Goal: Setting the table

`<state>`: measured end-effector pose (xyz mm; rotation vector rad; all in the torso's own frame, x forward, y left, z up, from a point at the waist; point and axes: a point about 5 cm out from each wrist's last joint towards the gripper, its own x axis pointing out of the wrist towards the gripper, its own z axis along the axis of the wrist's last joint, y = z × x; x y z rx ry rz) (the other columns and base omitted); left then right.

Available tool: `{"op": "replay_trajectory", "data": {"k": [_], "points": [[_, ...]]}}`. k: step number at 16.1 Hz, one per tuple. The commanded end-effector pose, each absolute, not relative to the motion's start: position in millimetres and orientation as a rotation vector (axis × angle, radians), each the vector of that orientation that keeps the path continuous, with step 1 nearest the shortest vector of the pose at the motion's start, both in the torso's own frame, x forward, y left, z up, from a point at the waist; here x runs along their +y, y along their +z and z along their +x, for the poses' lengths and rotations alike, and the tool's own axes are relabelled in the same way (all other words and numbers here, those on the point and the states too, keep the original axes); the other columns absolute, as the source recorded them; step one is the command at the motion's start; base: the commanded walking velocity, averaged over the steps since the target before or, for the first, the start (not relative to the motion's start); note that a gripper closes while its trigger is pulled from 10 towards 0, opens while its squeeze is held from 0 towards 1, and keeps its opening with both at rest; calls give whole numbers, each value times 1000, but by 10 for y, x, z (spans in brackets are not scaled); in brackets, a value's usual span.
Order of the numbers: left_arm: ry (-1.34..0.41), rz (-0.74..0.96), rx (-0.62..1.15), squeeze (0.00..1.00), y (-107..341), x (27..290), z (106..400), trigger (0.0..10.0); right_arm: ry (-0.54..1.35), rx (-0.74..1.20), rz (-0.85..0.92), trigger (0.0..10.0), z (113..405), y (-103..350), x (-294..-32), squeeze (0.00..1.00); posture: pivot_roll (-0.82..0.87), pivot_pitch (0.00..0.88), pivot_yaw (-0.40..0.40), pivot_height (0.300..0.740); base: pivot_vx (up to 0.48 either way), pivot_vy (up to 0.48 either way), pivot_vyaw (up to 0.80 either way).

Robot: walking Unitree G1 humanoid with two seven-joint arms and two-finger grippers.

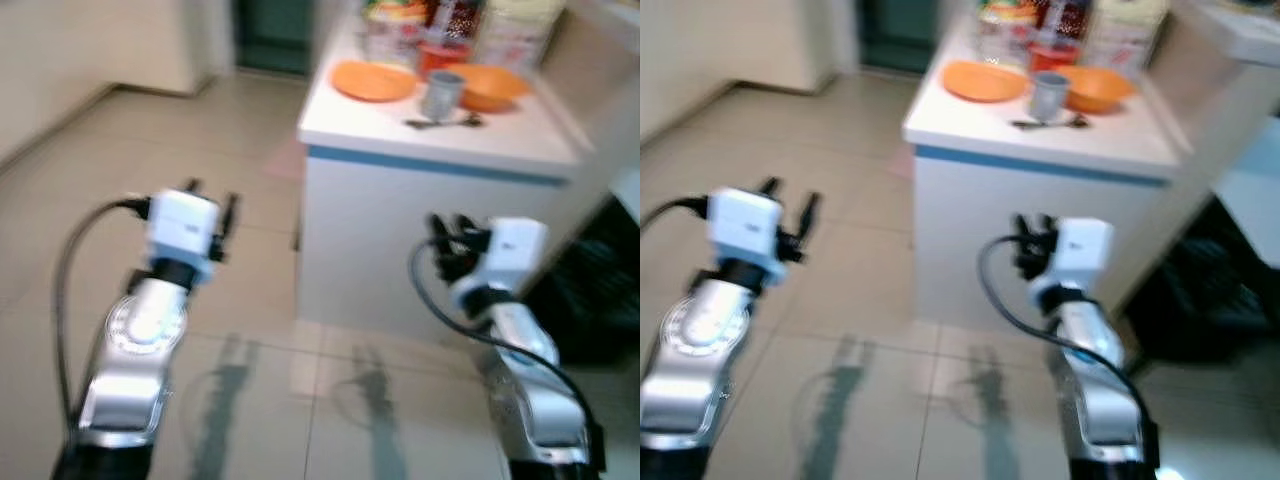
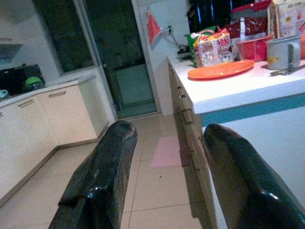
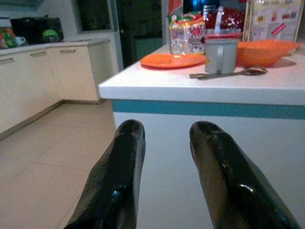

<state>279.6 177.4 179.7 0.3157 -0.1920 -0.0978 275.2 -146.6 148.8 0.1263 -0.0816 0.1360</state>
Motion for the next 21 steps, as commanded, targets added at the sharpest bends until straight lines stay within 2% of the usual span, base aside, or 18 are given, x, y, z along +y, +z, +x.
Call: {"op": "replay_trajectory", "data": {"k": [1,5,8,11,21], "points": [[-119,295,-233,0,1863,1675,2824,10000,91,-93,110,10000,2759,1526,-1599,0,62,0,-41,740,0,0,-800],[-96,280,-243,0,1902,1668,2792,10000,99,-105,108,10000,2790,1563,-1548,0,73,0,-38,740,0,-436,-600],[-49,206,-230,0,1907,1753,2811,10000,120,-93,91,10000,2815,1623,-1535,0,65,0,-40,740,0,0,0],[-33,237,-226,0,1913,1741,2818,10000,149,-87,82,10000,2843,1644,-1533,0,76,0,-47,740,0,0,0],[-21,252,-221,0,1937,1794,2829,10000,181,-83,78,10000,2859,1664,-1471,0,72,0,-49,740,339,0,0]]}}
